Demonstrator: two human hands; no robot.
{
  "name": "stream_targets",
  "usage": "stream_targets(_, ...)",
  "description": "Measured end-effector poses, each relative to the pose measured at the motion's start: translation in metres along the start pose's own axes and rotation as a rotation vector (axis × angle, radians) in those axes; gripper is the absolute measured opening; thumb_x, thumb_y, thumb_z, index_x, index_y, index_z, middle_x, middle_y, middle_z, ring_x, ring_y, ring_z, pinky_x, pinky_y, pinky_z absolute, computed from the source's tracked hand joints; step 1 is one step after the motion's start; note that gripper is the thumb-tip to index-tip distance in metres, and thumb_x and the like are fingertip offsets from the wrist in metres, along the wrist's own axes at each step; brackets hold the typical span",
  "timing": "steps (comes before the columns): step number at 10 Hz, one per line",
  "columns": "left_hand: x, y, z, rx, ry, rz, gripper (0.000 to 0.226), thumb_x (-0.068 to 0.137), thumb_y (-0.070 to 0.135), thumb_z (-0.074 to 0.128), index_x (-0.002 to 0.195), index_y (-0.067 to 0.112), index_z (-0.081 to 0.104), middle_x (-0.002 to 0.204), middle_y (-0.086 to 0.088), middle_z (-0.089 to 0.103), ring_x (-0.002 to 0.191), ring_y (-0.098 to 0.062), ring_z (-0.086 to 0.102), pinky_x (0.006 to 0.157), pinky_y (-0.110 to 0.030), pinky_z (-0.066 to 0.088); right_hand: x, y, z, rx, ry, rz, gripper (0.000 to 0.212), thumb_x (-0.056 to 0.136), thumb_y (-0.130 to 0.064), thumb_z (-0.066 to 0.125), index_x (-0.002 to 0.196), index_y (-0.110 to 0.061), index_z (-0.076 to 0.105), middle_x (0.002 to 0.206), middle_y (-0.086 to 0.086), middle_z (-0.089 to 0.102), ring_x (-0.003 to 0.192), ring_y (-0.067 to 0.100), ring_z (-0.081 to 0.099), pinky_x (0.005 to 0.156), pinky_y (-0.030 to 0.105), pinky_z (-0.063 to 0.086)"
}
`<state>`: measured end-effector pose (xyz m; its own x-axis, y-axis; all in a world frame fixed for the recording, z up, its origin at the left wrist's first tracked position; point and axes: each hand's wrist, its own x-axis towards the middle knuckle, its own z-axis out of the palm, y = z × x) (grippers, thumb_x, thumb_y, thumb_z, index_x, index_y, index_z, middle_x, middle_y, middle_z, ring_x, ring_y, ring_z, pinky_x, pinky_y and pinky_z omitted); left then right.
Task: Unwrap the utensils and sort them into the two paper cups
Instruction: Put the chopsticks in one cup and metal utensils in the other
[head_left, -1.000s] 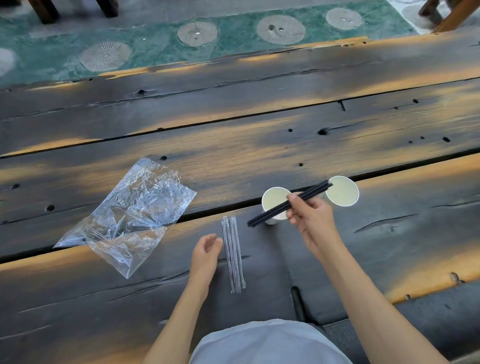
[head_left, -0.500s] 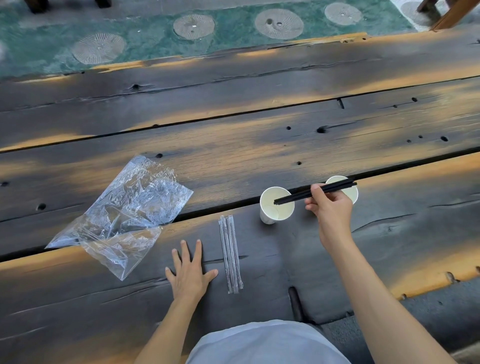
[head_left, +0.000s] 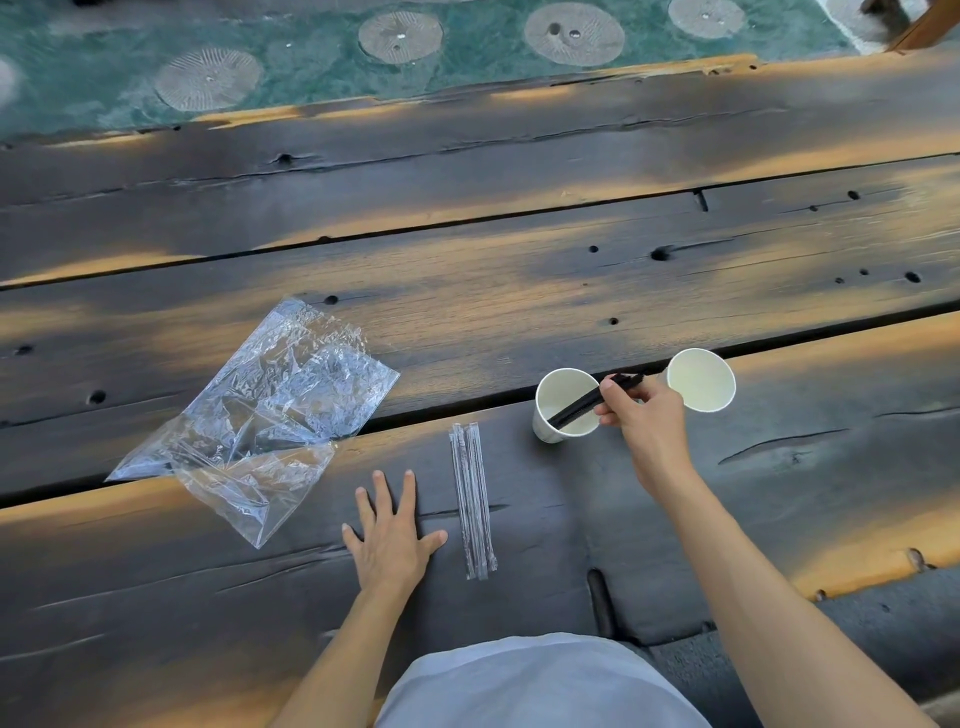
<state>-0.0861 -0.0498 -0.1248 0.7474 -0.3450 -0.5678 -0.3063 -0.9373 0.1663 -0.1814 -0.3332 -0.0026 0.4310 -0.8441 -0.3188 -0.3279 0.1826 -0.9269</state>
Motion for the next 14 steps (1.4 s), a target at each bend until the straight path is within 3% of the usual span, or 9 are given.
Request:
stream_targets(1,0.0,0.001,-0.001,-0.001,-0.002,0.0,0.098,0.087,0.059,0.06,0.157,0.038,-0.005,0.166,-0.003,-0.017,0.152,-0.033,-0.015,0.117,-0.063,0.008,-0.001,0.001,-0.005,-0.018,-0.021,0.001,0.006,0.092,-0.004,0.063,0.088,-0.002,0.066,0.066,0.005,0.06,0.054,0.009,0.06,0.061,0.023,0.053)
stream_targets(2,0.0,0.001,-0.001,-0.002,-0.005,-0.004,0.098,0.087,0.059,0.061,0.157,0.038,-0.005,0.166,-0.003,-0.018,0.152,-0.033,-0.015,0.117,-0.063,0.007,-0.005,-0.004,-0.008,0.002,0.029,-0.025,0.013,0.092,-0.005,0.063,0.104,-0.002,0.065,0.078,0.009,0.064,0.052,0.005,0.061,0.062,0.022,0.052)
stream_targets(3,0.0,0.001,-0.001,0.002,-0.003,-0.004,0.098,0.087,0.059,0.06,0.157,0.038,-0.005,0.166,-0.003,-0.018,0.152,-0.033,-0.015,0.117,-0.063,0.008,-0.015,-0.014,-0.009,-0.037,0.178,-0.161,0.02,0.094,-0.009,0.06,0.113,-0.013,0.062,0.1,0.012,0.064,0.055,0.007,0.063,0.058,0.015,0.05)
stream_targets(4,-0.001,0.001,-0.001,0.007,-0.003,-0.007,0.097,0.088,0.058,0.059,0.157,0.038,-0.006,0.166,-0.003,-0.018,0.152,-0.033,-0.016,0.118,-0.062,0.007,-0.034,-0.022,0.006,-0.085,0.169,-0.283,0.014,0.093,-0.009,0.057,0.097,-0.021,0.064,0.091,0.013,0.066,0.062,0.014,0.063,0.06,0.022,0.05)
stream_targets(6,-0.001,0.003,-0.004,0.003,-0.009,-0.022,0.096,0.088,0.057,0.06,0.157,0.038,-0.005,0.166,-0.002,-0.018,0.152,-0.032,-0.015,0.118,-0.062,0.007,-0.061,0.032,0.072,-0.39,-0.267,-0.124,0.015,0.091,-0.006,0.058,0.085,-0.017,0.065,0.067,-0.003,0.059,0.052,0.016,0.054,0.059,0.034,0.054)
stream_targets(7,-0.002,0.005,-0.005,0.012,-0.017,-0.029,0.097,0.088,0.057,0.06,0.156,0.039,-0.007,0.166,-0.001,-0.019,0.152,-0.031,-0.017,0.119,-0.062,0.006,-0.06,0.063,0.094,-0.583,-0.388,0.024,0.009,0.089,-0.011,0.054,0.085,-0.017,0.06,0.076,0.002,0.064,0.063,0.023,0.061,0.071,0.044,0.057)
stream_targets(8,-0.002,0.006,-0.005,0.014,-0.021,-0.036,0.097,0.089,0.056,0.06,0.156,0.039,-0.007,0.165,-0.001,-0.021,0.152,-0.031,-0.018,0.119,-0.062,0.005,-0.058,0.079,0.112,-0.764,-0.429,0.102,0.006,0.089,-0.018,0.058,0.089,-0.015,0.053,0.095,0.012,0.066,0.089,0.033,0.064,0.078,0.041,0.054)
stream_targets(10,-0.002,0.006,-0.005,0.039,-0.02,-0.029,0.096,0.09,0.057,0.057,0.156,0.038,-0.01,0.165,-0.003,-0.021,0.152,-0.032,-0.017,0.118,-0.062,0.007,-0.063,0.084,0.141,-0.973,-0.423,0.105,0.043,0.091,-0.032,0.067,0.117,-0.008,0.043,0.122,0.015,0.054,0.112,0.039,0.057,0.085,0.043,0.047)
stream_targets(14,-0.001,0.006,-0.004,0.02,-0.022,-0.02,0.095,0.09,0.054,0.059,0.156,0.037,-0.007,0.166,-0.004,-0.02,0.151,-0.034,-0.017,0.118,-0.065,0.007,-0.067,0.093,0.15,-1.081,-0.39,-0.015,0.003,0.096,-0.007,0.05,0.096,-0.007,0.047,0.104,0.02,0.064,0.094,0.04,0.063,0.064,0.039,0.044)
